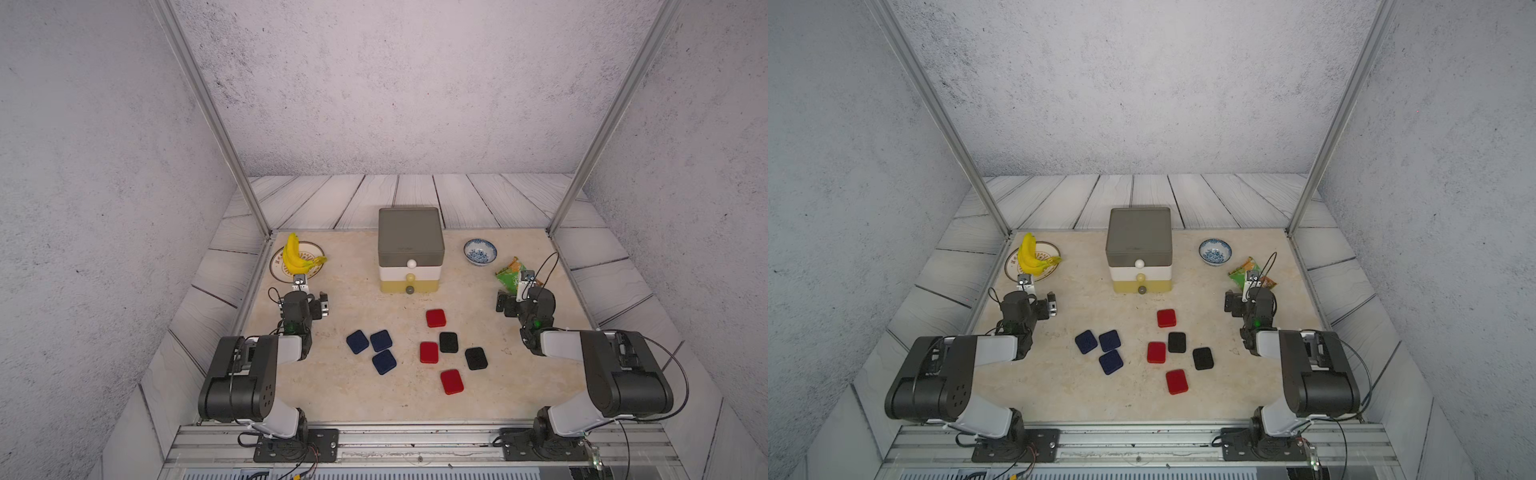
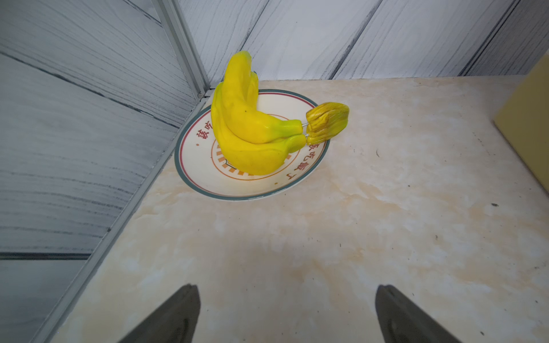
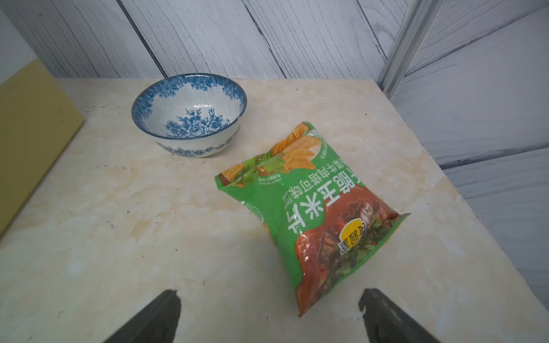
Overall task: Place the brooch boxes into the drawer by color
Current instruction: Open the drawer in the storage box.
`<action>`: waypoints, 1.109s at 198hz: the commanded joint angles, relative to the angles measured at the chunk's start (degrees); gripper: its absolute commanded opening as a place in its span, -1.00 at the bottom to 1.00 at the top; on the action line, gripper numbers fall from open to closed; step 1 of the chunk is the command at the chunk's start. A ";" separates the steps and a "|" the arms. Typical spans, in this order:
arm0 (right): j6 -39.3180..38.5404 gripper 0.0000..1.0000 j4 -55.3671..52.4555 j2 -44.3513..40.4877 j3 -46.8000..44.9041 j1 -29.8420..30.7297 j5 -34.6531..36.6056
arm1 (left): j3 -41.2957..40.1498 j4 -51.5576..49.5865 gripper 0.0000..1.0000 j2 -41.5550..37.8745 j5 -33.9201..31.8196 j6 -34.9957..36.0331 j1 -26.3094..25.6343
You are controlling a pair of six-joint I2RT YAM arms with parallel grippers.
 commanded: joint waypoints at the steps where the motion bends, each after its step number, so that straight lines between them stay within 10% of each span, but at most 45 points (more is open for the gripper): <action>1: 0.23 1.00 0.17 -0.18 0.06 0.06 -0.14 | 0.91 0.10 0.96 0.26 0.42 -0.10 0.50; 196: 1.10 1.00 0.34 -0.73 1.01 0.07 1.98 | 1.03 -0.25 0.96 0.21 0.66 -0.23 0.67; 220: 1.56 1.00 -20.05 -5.05 10.71 0.09 3.43 | 4.48 -7.40 0.96 -3.99 0.83 0.50 0.42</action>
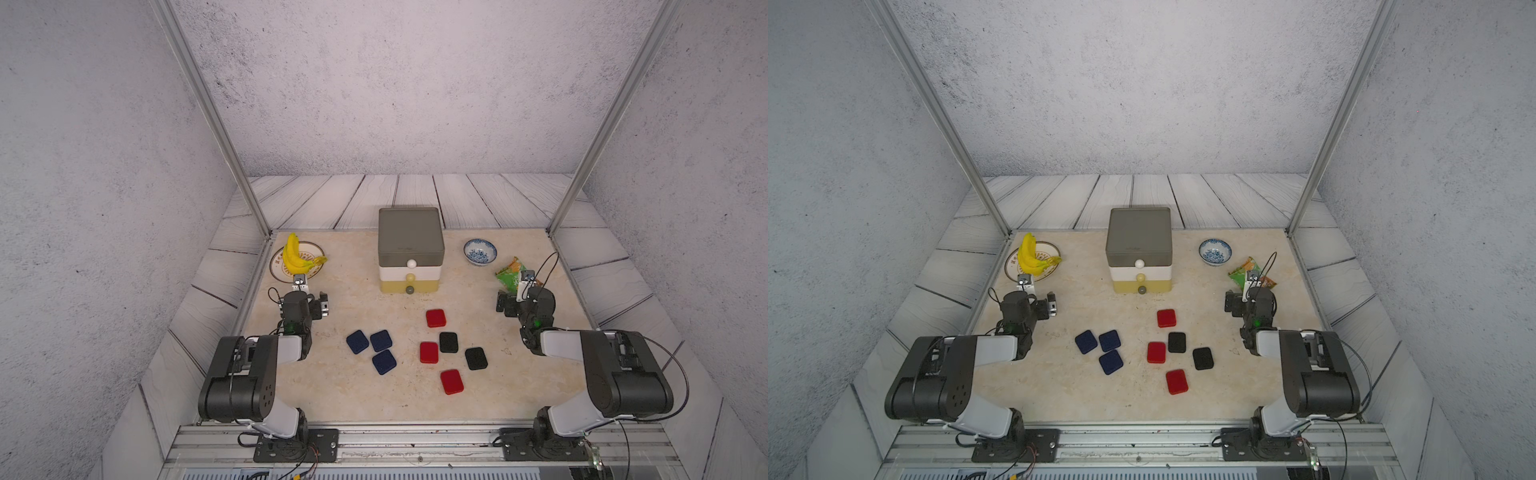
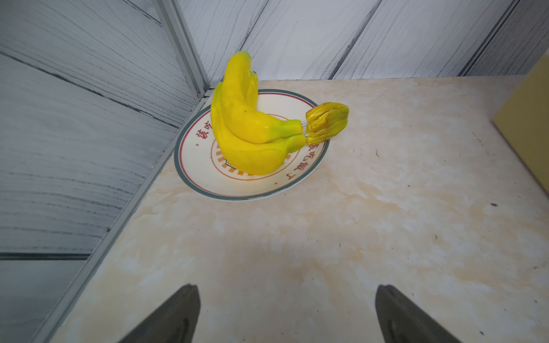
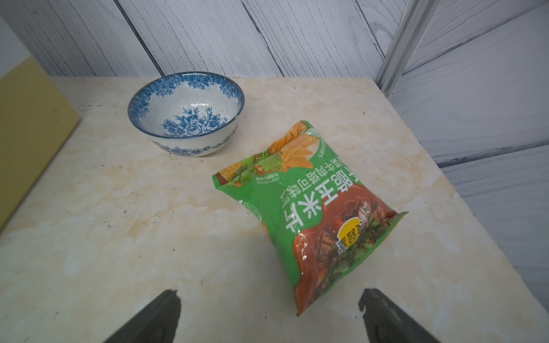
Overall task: Place the brooch boxes into the drawer by color
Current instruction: Open the drawer in the storage box.
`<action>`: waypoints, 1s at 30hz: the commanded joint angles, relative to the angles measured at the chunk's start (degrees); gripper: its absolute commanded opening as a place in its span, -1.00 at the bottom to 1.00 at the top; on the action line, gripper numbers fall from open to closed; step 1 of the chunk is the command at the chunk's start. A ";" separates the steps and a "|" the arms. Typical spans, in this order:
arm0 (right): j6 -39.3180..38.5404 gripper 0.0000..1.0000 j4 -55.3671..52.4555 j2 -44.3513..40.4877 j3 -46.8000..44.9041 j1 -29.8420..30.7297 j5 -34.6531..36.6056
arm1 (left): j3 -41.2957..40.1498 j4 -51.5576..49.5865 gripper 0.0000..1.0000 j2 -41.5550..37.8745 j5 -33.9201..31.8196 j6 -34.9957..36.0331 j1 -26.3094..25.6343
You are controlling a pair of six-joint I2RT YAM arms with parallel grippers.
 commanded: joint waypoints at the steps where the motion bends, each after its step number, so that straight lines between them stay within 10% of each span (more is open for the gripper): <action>1: 0.80 1.00 -15.02 -4.62 8.63 0.14 2.00 | 4.90 -8.46 0.96 -4.32 0.67 0.55 0.37; 13: 14.36 1.00 -38.56 -18.65 21.47 4.66 -11.75 | 24.58 -46.52 0.96 -22.59 13.28 -13.30 -0.59; 30: 42.79 0.94 -31.53 -19.54 20.02 23.48 -26.66 | 21.90 -51.97 0.96 -30.46 16.34 -16.89 -3.31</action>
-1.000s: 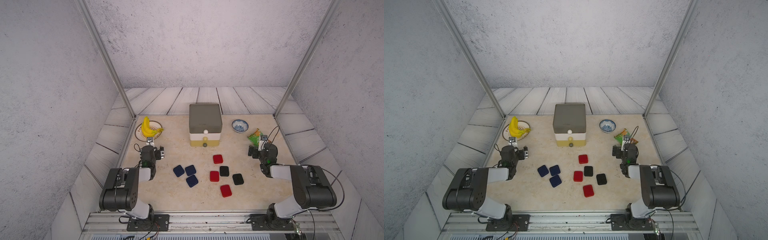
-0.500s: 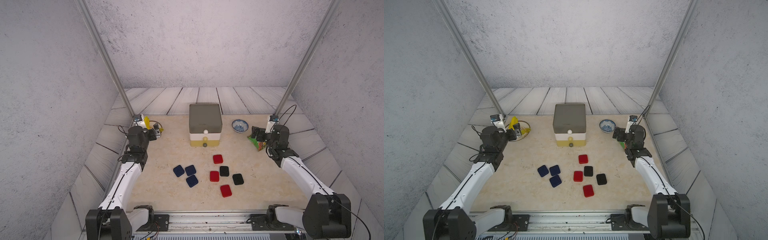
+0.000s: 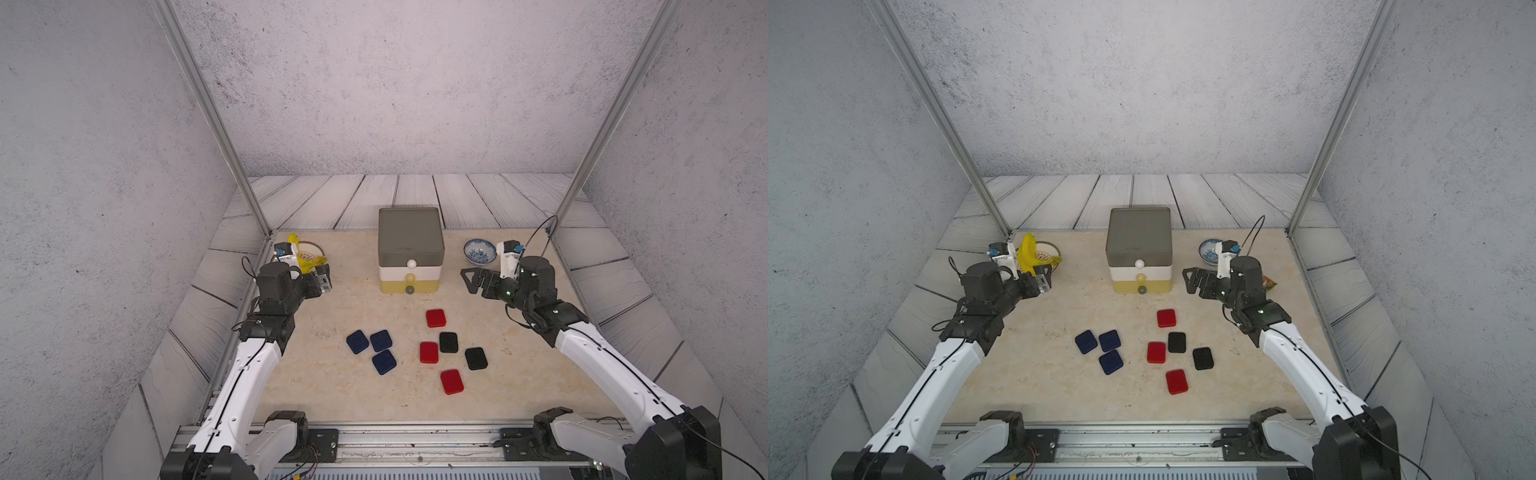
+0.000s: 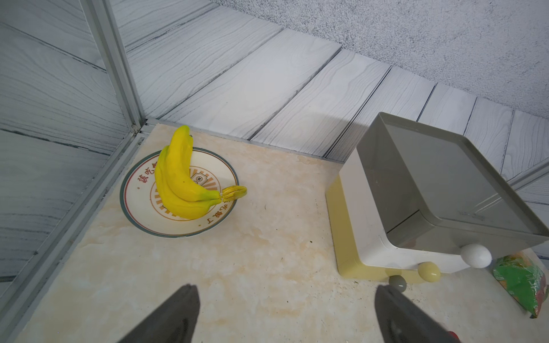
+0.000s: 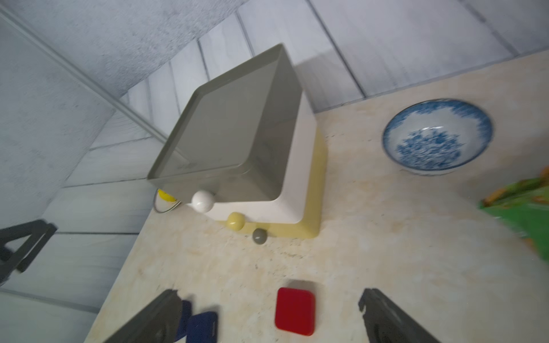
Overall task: Place the brooch boxes into the drawer by color
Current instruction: Open the drawer in the storage box.
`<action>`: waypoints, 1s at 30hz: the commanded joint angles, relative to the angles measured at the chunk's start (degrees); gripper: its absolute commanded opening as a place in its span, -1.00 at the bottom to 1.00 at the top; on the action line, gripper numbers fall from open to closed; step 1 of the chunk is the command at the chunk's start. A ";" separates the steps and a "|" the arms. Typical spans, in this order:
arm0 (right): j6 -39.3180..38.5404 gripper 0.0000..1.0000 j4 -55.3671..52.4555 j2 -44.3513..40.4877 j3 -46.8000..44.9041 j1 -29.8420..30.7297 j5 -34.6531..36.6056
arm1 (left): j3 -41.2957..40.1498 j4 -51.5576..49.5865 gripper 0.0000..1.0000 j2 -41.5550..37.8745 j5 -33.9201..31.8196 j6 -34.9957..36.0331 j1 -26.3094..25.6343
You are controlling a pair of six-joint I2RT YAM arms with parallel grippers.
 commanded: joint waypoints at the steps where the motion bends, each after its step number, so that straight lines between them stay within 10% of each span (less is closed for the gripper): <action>1: 15.43 0.92 9.75 3.47 -1.22 5.40 -5.16 | 0.02 -4.43 0.96 -1.39 1.50 -1.04 -0.65; 30: 27.28 0.29 28.29 36.96 18.65 15.09 -6.36 | -0.48 -6.61 0.96 -2.17 0.91 -1.79 -0.86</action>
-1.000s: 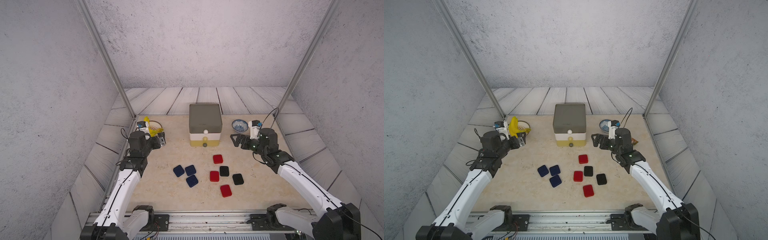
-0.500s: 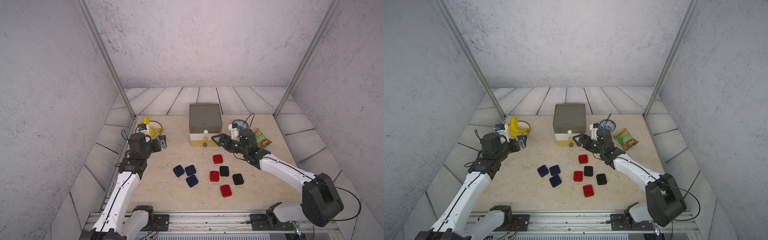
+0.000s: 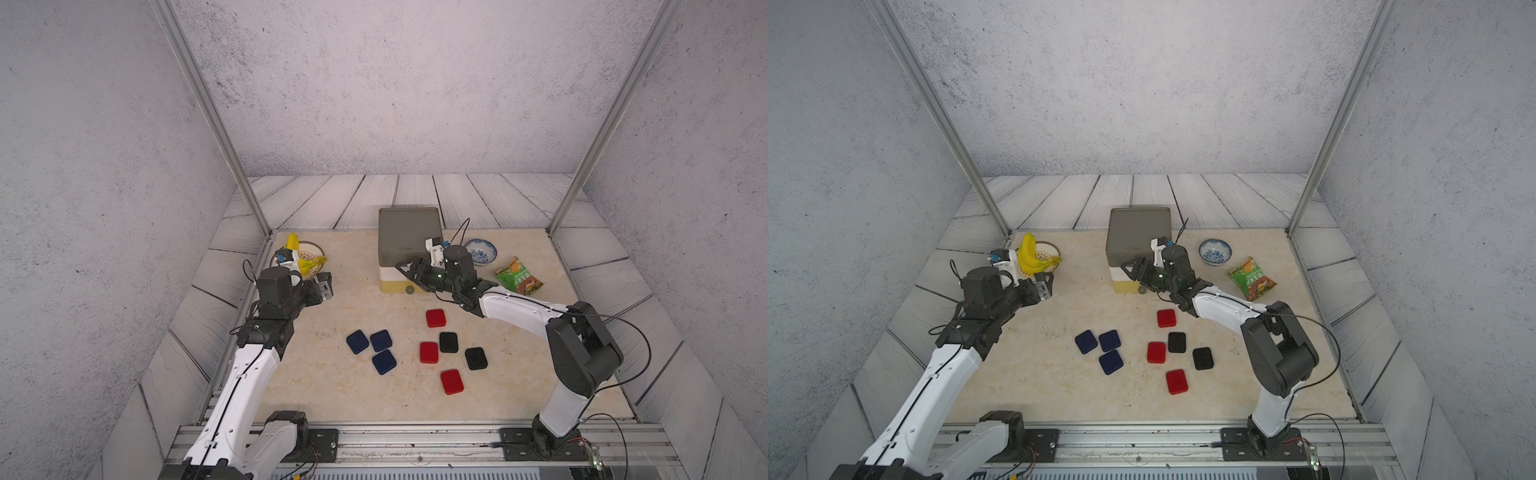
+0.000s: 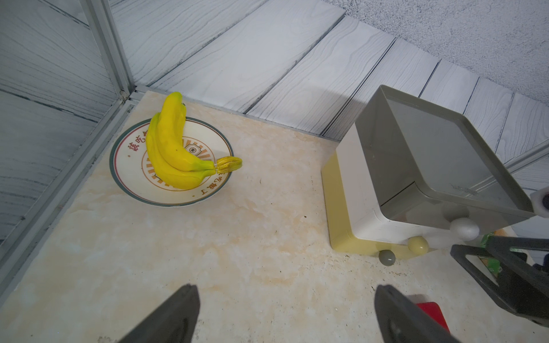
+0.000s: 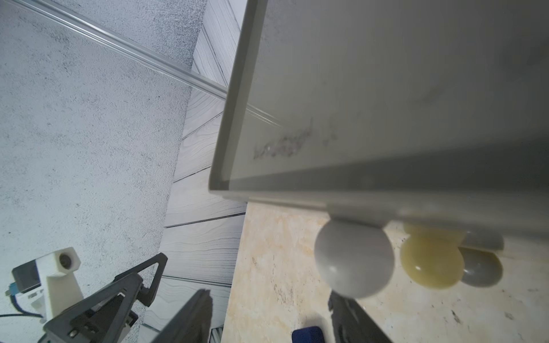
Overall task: Place the brooch boxes into the drawer by color
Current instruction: Open the drawer in the storage box.
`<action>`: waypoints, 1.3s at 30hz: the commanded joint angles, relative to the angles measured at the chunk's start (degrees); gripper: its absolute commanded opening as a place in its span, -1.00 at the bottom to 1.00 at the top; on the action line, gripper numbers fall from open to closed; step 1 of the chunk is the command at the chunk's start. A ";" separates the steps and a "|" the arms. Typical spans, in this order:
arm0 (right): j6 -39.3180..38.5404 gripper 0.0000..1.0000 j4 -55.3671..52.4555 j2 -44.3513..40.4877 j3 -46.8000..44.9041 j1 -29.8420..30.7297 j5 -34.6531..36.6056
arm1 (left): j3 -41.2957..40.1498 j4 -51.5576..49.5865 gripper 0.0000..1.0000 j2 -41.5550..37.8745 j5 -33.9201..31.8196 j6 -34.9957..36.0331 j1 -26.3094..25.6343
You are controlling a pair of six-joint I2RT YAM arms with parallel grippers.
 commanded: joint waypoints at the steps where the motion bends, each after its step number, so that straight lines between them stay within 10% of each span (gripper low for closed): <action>1: -0.15 0.27 1.94 1.30 3.05 0.32 1.71 | -0.06 -0.26 0.96 0.40 -0.04 -0.20 -0.34; 13: -5.94 0.21 -6.31 -0.23 2.29 0.31 8.43 | 0.28 -0.96 0.96 1.09 0.47 -0.30 -0.35; 26: -8.45 0.61 -11.48 -11.26 -5.63 0.26 13.45 | 0.22 -1.07 0.96 1.21 0.69 -0.52 -0.40; 39: -6.99 0.26 -8.50 -5.00 -0.90 0.24 13.92 | 0.43 -1.60 0.97 1.33 0.66 -0.42 -0.34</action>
